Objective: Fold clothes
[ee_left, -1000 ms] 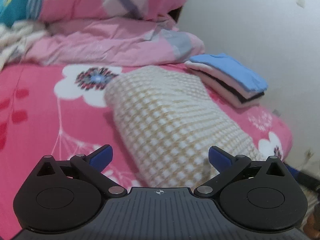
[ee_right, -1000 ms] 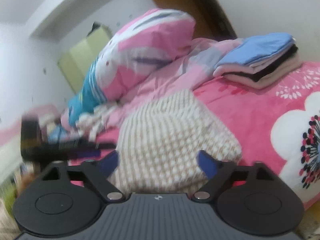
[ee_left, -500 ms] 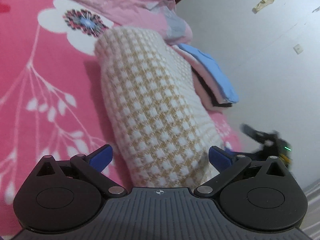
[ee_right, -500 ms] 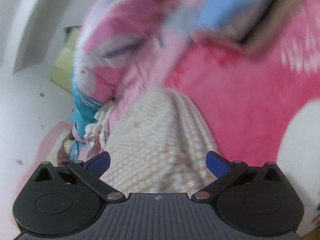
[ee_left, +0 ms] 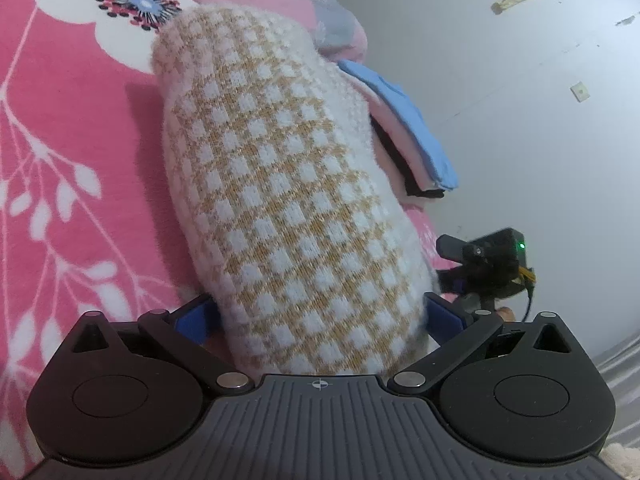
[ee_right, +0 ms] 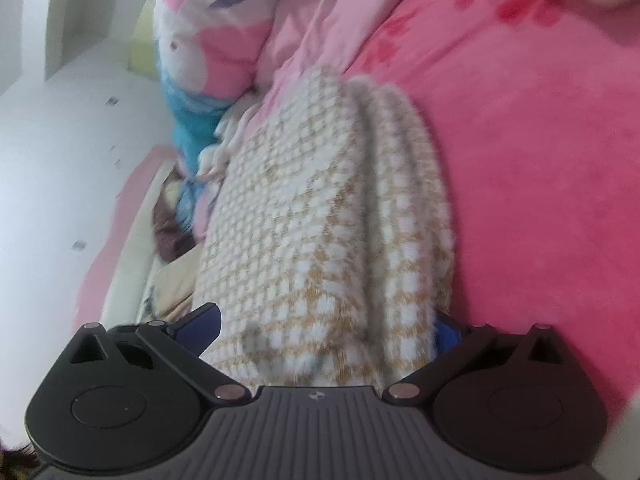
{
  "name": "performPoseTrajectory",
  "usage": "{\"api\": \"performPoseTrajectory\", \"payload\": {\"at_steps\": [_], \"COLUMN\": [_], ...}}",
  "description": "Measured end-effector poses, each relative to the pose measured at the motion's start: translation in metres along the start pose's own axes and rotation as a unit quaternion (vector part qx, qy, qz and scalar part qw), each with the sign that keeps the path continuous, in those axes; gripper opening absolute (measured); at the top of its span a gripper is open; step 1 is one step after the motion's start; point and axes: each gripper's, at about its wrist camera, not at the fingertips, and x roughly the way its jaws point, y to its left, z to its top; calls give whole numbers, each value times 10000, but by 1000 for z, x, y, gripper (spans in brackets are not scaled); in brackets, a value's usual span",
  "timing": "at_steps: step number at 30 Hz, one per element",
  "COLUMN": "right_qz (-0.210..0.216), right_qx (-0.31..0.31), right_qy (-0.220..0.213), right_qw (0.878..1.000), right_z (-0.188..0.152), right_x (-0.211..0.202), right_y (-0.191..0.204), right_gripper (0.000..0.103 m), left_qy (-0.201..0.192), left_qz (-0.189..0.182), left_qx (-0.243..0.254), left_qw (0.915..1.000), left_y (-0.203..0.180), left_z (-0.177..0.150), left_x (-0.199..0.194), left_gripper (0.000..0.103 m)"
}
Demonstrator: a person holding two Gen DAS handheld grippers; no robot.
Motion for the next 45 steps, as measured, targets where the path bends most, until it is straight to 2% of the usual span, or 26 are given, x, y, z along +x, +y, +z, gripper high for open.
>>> {"api": "performPoseTrajectory", "payload": {"at_steps": [5,13,16,19,24,31,35,37,42,43,45], "right_qz": [191,152,-17,-221,-220,-226,-230,-246,-381,-408,-461], "right_qx": [-70,-166,-309,-586,-648,-824,-924,-923,-589,-522,-388], "right_qy": [376,286,144,-15,-333,-632,-802,-861,-839,-835,-826], "right_qw": [9991,9993,9994,9980,9971,9943,9922,9917,9940,9943,9948], "right_z": [20,30,24,14,0,-25,-39,-42,-24,-20,-13], "right_x": [16,34,37,31,11,-15,-30,-36,-39,-39,-40], "right_y": [2,10,19,33,45,64,74,76,56,52,44], "right_gripper": [103,103,103,100,89,83,82,81,82,84,93], "left_qy": [62,-70,-95,-185,-328,-475,-426,-324,-30,5,57], "left_qz": [67,63,160,335,370,355,277,273,333,301,220], "left_qx": [-153,-360,-394,-66,267,550,674,648,330,324,342], "left_qw": [9998,9993,9991,9992,9984,9967,9964,9970,9989,9990,9992], "left_y": [-1,3,-4,-21,-47,-76,-80,-78,-56,-53,-50], "left_z": [5,11,7,2,-8,-26,-42,-49,-48,-48,-46], "left_x": [8,15,11,6,-3,-18,-32,-31,-16,-17,-19], "left_gripper": [103,103,103,103,103,103,102,102,100,100,100]}}
